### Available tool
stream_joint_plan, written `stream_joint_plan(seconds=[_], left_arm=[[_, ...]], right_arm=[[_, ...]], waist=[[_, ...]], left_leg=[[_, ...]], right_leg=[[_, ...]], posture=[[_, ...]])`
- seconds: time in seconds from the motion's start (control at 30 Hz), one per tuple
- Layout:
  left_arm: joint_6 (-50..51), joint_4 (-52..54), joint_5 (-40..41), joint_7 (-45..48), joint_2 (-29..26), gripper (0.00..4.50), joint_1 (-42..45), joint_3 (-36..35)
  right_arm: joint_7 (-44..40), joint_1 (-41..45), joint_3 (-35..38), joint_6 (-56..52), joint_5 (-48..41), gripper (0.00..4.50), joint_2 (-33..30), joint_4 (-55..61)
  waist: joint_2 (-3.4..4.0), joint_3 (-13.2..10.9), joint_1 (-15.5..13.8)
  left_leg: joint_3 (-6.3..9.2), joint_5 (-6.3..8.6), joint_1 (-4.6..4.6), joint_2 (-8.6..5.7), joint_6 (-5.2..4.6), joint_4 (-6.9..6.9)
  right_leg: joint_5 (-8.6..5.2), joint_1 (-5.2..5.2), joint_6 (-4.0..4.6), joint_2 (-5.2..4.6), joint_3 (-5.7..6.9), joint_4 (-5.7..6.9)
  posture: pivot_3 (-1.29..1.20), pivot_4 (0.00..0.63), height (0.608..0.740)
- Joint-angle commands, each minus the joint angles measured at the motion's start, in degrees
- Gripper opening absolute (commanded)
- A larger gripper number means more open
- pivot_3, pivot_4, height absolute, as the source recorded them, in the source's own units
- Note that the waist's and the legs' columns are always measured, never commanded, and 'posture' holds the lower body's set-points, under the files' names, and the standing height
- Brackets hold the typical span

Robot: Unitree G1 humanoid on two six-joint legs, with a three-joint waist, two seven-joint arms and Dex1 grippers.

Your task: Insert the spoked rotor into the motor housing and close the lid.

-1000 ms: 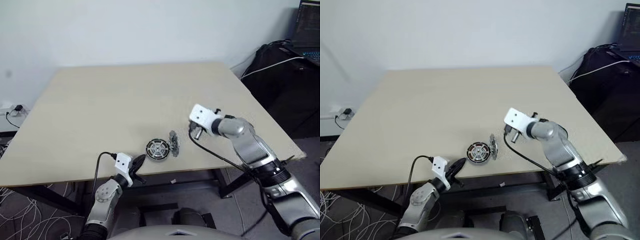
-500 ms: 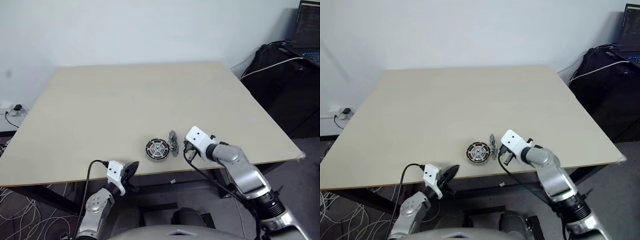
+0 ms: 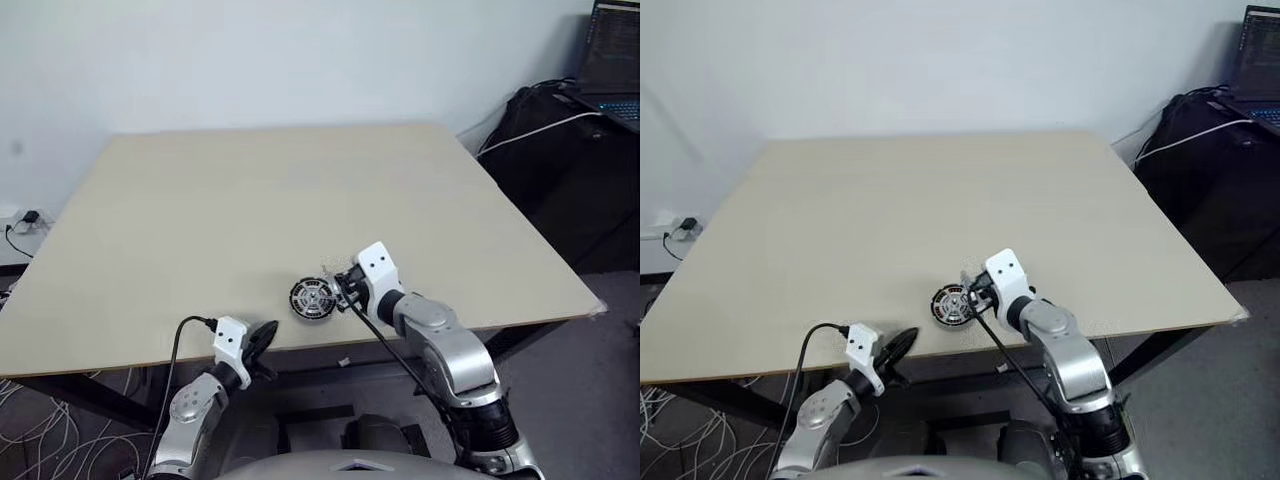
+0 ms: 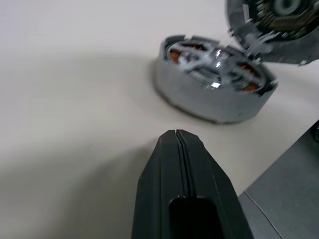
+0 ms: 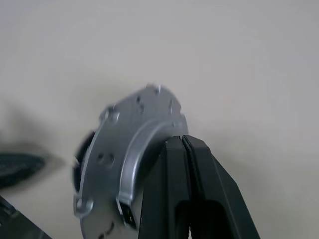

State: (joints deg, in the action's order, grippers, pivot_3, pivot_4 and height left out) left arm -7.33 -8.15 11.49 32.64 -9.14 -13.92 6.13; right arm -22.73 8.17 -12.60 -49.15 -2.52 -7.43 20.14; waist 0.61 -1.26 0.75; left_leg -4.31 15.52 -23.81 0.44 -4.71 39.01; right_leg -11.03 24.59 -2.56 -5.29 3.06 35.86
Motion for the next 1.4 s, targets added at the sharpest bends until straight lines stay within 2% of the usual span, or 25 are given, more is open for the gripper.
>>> stream_joint_plan(seconds=[0.03, 0.43, 1.07, 1.2, 1.27, 1.37, 1.4], left_arm=[[0.4, 4.1, 0.8, 0.6, -0.3, 0.00, 0.0, 0.3], [-3.1, 5.9, -1.7, -1.5, 0.7, 0.00, -0.7, 1.4], [-6.5, 6.4, -1.6, -2.3, 2.1, 0.00, -0.3, 2.7], [-6.1, 7.3, -1.5, -2.4, 2.0, 0.00, -0.7, 3.0], [-5.9, 7.8, -1.6, -2.6, 2.1, 0.00, -1.0, 3.2], [-5.6, 8.4, -1.7, -2.8, 2.3, 0.00, -1.2, 3.6], [-5.6, 8.5, -1.8, -2.9, 2.3, 0.00, -1.2, 3.7]], right_arm=[[1.8, 2.0, -1.8, 1.7, -0.6, 0.05, 2.3, -1.2], [4.6, 3.5, -4.8, 6.5, -0.5, 0.05, 6.2, -9.2], [7.2, 5.4, 0.0, 13.7, -1.1, 0.05, 8.5, -22.8], [6.6, 5.1, -0.1, 15.9, -1.2, 0.05, 8.5, -22.6], [3.6, 5.0, 0.9, 17.5, -3.8, 0.05, 8.1, -19.4], [0.8, 5.6, 2.9, 18.5, -6.8, 0.63, 6.9, -16.4], [-0.1, 5.9, 3.3, 18.7, -7.4, 0.98, 6.2, -16.0]], waist=[[0.01, 0.0, 0.0], [0.06, 0.0, 0.0], [0.07, 0.0, 0.0], [0.07, 0.0, 0.0], [0.07, 0.0, 0.0], [0.10, -0.1, 0.0], [0.10, -0.1, -0.1]], left_leg=[[0.00, 0.00, 0.00, 0.00, 0.00, -0.02], [-0.02, 0.00, -0.02, -0.02, 0.00, -0.05], [-0.05, 0.00, 0.00, -0.02, 0.00, -0.05], [-0.05, 0.00, 0.00, -0.02, 0.00, -0.05], [-0.05, 0.00, 0.00, -0.02, 0.00, -0.05], [-0.05, 0.00, -0.01, -0.02, 0.00, -0.04], [-0.05, 0.00, -0.01, -0.03, 0.00, -0.04]], right_leg=[[0.00, 0.00, 0.00, 0.00, 0.00, 0.00], [0.10, 0.02, 0.20, 0.00, 0.01, -0.02], [0.06, 0.01, 0.14, 0.06, 0.00, -0.02], [0.02, 0.00, 0.06, 0.06, 0.00, -0.01], [0.01, 0.00, 0.06, 0.06, 0.00, -0.01], [0.01, 0.01, 0.05, 0.06, 0.00, -0.02], [0.00, 0.00, 0.03, 0.06, 0.00, -0.02]], posture=[[0.00, 0.000, 0.740], [0.00, 0.000, 0.740], [0.00, 0.000, 0.740], [0.00, 0.000, 0.740], [0.00, 0.000, 0.740], [0.00, 0.000, 0.740], [0.00, 0.000, 0.740]])
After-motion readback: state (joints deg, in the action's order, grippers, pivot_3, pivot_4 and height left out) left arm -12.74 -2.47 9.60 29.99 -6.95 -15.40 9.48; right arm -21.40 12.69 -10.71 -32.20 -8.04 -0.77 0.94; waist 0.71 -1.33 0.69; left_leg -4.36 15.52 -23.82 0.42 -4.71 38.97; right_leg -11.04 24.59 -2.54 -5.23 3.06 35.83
